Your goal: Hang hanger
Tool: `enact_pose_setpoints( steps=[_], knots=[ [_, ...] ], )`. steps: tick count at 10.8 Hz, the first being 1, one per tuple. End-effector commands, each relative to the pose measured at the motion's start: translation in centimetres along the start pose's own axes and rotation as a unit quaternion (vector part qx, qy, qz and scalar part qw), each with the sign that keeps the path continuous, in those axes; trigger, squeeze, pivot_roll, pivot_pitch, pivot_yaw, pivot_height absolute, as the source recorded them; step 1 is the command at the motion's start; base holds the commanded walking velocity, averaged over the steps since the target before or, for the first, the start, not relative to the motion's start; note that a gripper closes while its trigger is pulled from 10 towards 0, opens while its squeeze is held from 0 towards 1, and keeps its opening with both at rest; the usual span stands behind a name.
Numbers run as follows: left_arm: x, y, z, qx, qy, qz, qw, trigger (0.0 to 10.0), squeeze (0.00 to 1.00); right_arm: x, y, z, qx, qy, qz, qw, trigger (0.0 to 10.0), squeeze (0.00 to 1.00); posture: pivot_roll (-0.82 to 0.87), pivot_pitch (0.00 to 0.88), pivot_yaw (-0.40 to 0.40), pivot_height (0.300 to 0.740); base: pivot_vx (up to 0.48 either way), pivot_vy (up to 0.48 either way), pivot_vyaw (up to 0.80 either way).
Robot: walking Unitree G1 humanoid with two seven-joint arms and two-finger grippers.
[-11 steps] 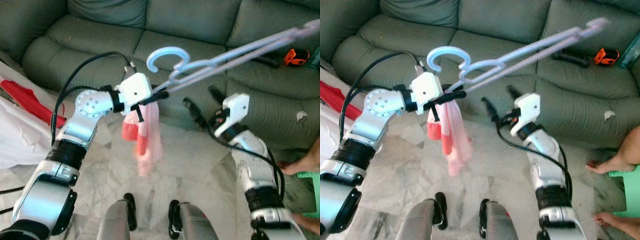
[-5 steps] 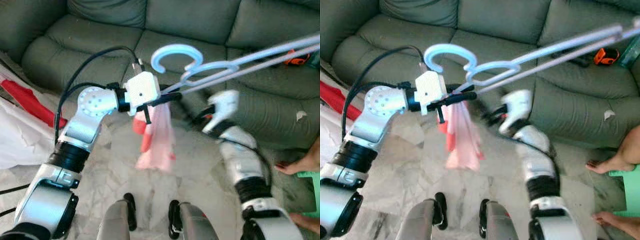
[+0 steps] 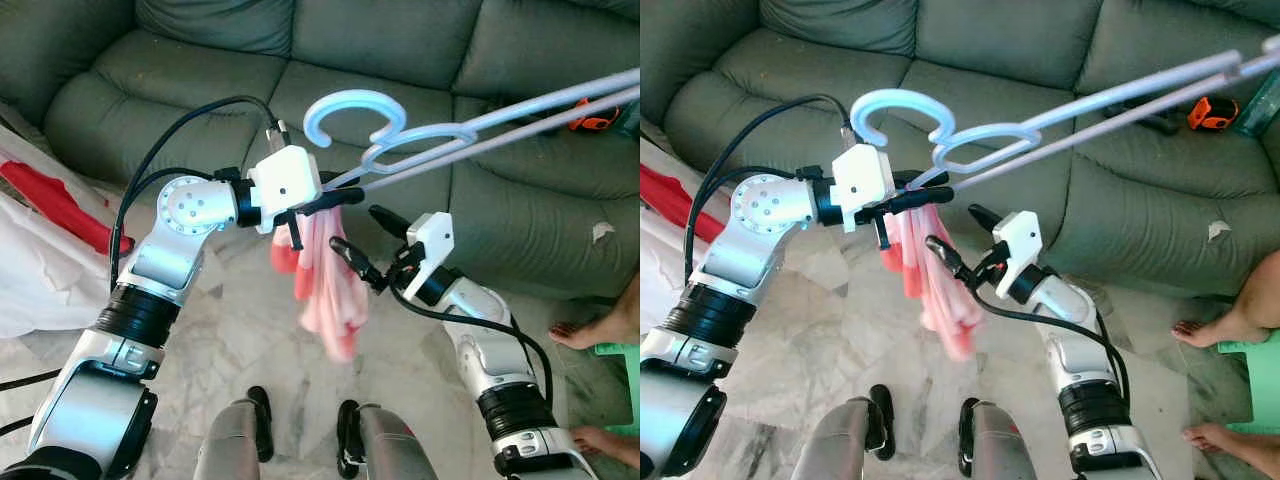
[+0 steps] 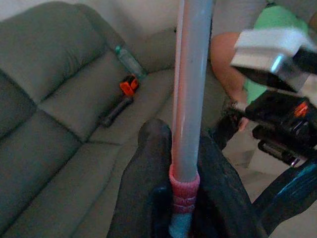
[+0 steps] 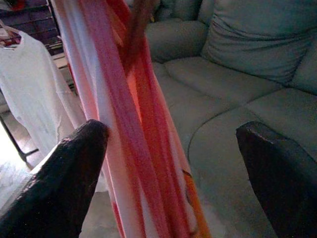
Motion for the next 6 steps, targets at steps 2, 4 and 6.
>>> enact_pose_setpoints(
  steps=[2,4,6],
  knots=[
    [-0.3,0.0,1.6,-0.022,-0.009,-0.014,1.0,0.0,0.0,-0.9,0.4,-0.7,0.019,-0.003,-0.02,1.0,10.0,0.0,-0.02,0.244,-0.02,0.74,0.0,0.0,0.0],
    [-0.5,0.2,2.5,-0.033,-0.004,-0.021,0.999,0.0,0.0,-2.4,0.6,-0.3,0.01,-0.001,-0.051,0.999,10.0,0.0,-0.02,0.244,-0.021,0.74,0.0,0.0,0.0],
    [-0.4,0.4,0.7,-0.007,-0.004,-0.012,1.0,0.0,0.0,-1.9,0.2,2.8,-0.048,0.006,-0.026,0.999,10.0,0.0,-0.02,0.243,-0.019,0.74,0.0,0.0,0.0]
  ],
)
Point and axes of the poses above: a point about 5 cm out from each wrist's last joint towards the gripper, its own y axis pointing back from the gripper into the wrist, its own z axis along the axis of the wrist's last joint, x = y × z, the point moved 6 cm from there along -y, pointing out of the wrist towards the gripper, and after that the axes turned 10 degrees about y, right-handed, at the moved point
